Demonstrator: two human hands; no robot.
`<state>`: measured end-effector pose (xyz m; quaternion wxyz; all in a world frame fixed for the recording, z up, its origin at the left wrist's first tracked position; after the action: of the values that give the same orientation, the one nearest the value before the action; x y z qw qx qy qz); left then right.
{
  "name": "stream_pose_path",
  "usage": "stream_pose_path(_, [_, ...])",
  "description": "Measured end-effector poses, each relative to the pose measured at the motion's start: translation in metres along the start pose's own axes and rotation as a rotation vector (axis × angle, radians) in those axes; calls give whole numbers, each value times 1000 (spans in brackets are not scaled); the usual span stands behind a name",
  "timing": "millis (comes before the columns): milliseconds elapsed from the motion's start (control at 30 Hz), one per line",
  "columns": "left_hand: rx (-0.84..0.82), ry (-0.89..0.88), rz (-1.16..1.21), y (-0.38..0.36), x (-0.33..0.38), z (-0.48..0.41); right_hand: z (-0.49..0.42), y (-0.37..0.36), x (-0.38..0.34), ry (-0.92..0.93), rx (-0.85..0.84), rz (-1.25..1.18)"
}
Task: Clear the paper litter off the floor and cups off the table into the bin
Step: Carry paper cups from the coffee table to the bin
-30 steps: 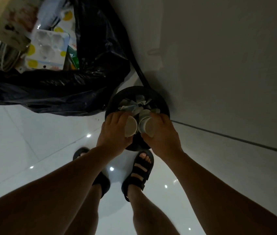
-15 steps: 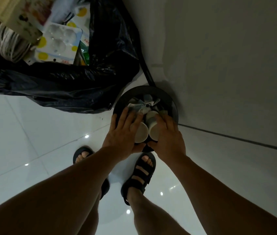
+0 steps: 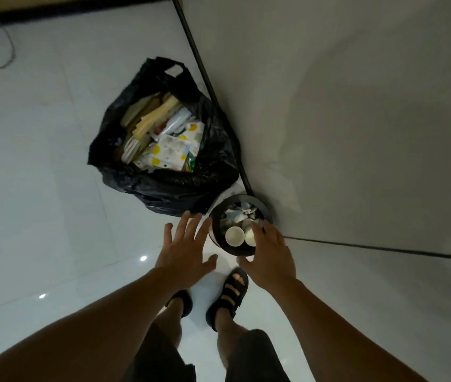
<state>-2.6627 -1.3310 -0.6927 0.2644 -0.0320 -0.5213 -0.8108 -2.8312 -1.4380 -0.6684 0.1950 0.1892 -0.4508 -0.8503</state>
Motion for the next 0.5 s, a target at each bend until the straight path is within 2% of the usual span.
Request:
stream_pose_path(267, [132, 253, 91, 110, 10, 112, 80, 89, -61, 244, -53, 130])
stream_pose_path(500, [296, 527, 207, 115, 31, 255, 158, 129, -105, 569, -59, 323])
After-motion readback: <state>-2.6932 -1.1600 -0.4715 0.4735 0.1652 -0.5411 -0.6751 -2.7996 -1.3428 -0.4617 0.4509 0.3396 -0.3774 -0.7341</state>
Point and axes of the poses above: each hand's wrist, its own z-axis away from the middle knuckle, its own y-axis out of the back of the hand, x = y × z, the point moved 2 cm from there along -z, towards the middle knuckle, and after that the axes turned 6 degrees about z, right-handed, at the moved point
